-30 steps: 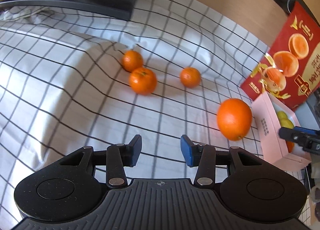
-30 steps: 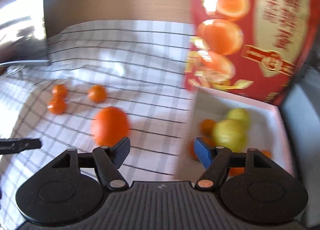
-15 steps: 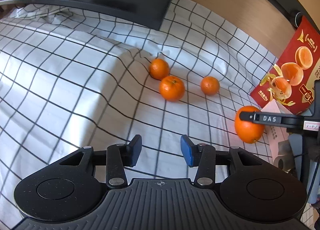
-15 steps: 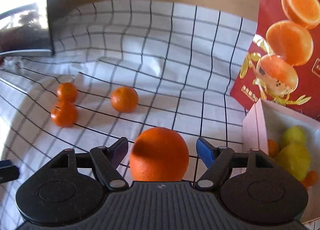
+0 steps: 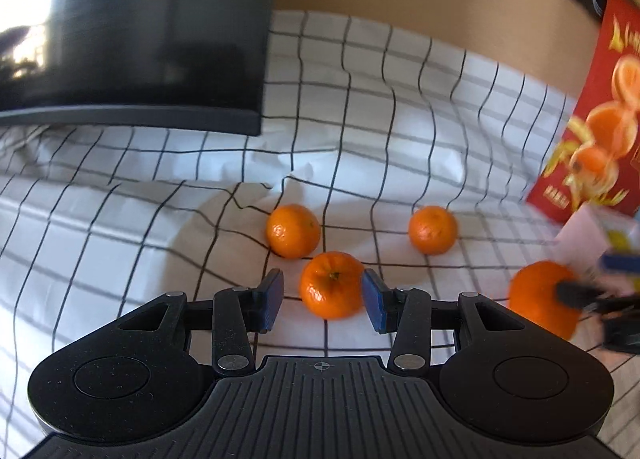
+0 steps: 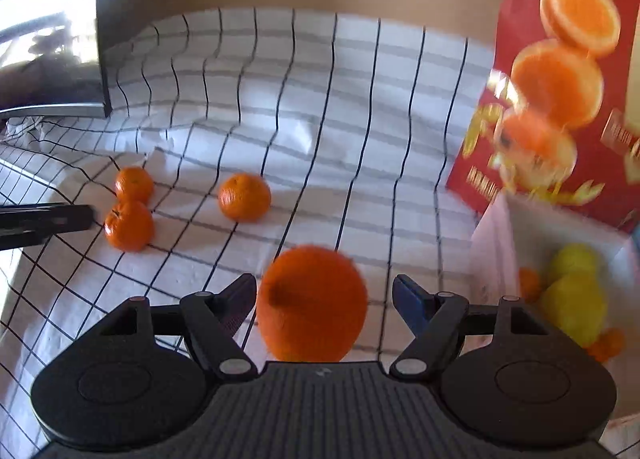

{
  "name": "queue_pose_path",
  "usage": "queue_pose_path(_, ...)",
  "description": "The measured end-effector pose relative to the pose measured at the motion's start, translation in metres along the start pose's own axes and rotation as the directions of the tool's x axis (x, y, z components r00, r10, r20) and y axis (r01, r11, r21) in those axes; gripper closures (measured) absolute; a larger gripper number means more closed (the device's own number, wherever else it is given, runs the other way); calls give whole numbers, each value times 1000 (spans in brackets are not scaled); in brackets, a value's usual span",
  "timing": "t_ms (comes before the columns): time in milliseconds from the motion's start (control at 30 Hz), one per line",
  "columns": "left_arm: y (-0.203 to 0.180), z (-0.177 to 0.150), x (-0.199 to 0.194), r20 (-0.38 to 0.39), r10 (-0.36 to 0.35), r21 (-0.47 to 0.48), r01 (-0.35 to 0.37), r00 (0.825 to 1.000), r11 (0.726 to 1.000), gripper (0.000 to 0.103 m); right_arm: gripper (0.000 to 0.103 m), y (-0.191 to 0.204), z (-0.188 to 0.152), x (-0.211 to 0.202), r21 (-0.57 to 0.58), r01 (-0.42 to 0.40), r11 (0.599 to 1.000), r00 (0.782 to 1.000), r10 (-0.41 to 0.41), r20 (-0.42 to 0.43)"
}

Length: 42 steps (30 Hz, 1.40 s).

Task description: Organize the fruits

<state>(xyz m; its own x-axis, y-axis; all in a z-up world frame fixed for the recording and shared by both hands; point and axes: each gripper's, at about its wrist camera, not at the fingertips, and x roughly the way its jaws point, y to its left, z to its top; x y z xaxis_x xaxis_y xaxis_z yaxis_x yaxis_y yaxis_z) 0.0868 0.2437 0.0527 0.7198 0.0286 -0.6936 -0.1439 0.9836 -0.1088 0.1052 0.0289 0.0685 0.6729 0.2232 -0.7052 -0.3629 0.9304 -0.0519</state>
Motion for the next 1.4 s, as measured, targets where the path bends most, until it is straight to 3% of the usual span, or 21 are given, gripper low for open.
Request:
queue_pose_path(200, -6, 2, 21, -11, -28, 33, 29, 1000, 999, 51, 26, 12, 19, -12, -98, 4, 995, 999, 0, 43)
queue_pose_path(333, -10, 4, 27, 13, -3, 96, 2, 1000, 995, 55, 26, 15, 42, 2, -35, -72, 997, 997, 72, -15)
queue_pose_path(433, -5, -1, 22, 24, -24, 106, 22, 999, 994, 56, 26, 18, 56, 20, 17, -124, 992, 990, 125, -67)
queue_pose_path(600, 6, -13, 4, 33, -70, 68, 68, 997, 995, 57, 26, 43, 70, 60, -14, -108, 994, 987, 105, -122)
queue_pose_path(800, 16, -17, 1, 31, -108, 49, 106, 994, 993, 56, 26, 93, 88, 84, -85, -247, 965, 961, 233, -147)
queue_pose_path(867, 18, -17, 0, 30, -114, 41, 112, 993, 993, 57, 28, 113, 95, 96, -81, -322, 943, 934, 303, -188)
queue_pose_path(900, 20, -18, -1, 33, -115, 34, 113, 993, 993, 59, 35, 122, 97, 103, -75, -349, 934, 922, 327, -208)
queue_pose_path(933, 22, -18, -2, 41, -112, 27, 111, 993, 993, 59, 45, 131, 99, 110, -75, -351, 933, 919, 328, -219)
queue_pose_path(1000, 29, -18, -4, 60, -113, 10, 113, 992, 994, 59, 48, 145, 102, 124, -101, -337, 936, 922, 307, -236)
queue_pose_path(1033, 32, -16, -4, 60, -121, -3, 122, 991, 993, 58, 48, 146, 103, 127, -90, -356, 930, 914, 326, -242)
queue_pose_path(1067, 34, -15, -3, 54, -128, -12, 128, 990, 992, 55, 49, 146, 105, 132, -69, -372, 926, 903, 344, -257)
queue_pose_path(1133, 34, -13, 1, 41, -140, -11, 141, 989, 990, 50, 63, 144, 108, 137, -34, -416, 909, 874, 389, -292)
queue_pose_path(1167, 32, -12, 3, 38, -144, -5, 144, 989, 990, 50, 63, 144, 109, 137, -36, -435, 899, 862, 405, -303)
queue_pose_path(1400, 15, -8, 23, -42, -165, 47, 167, 985, 985, 49, 64, 125, 99, 127, -67, -384, 921, 887, 348, -302)
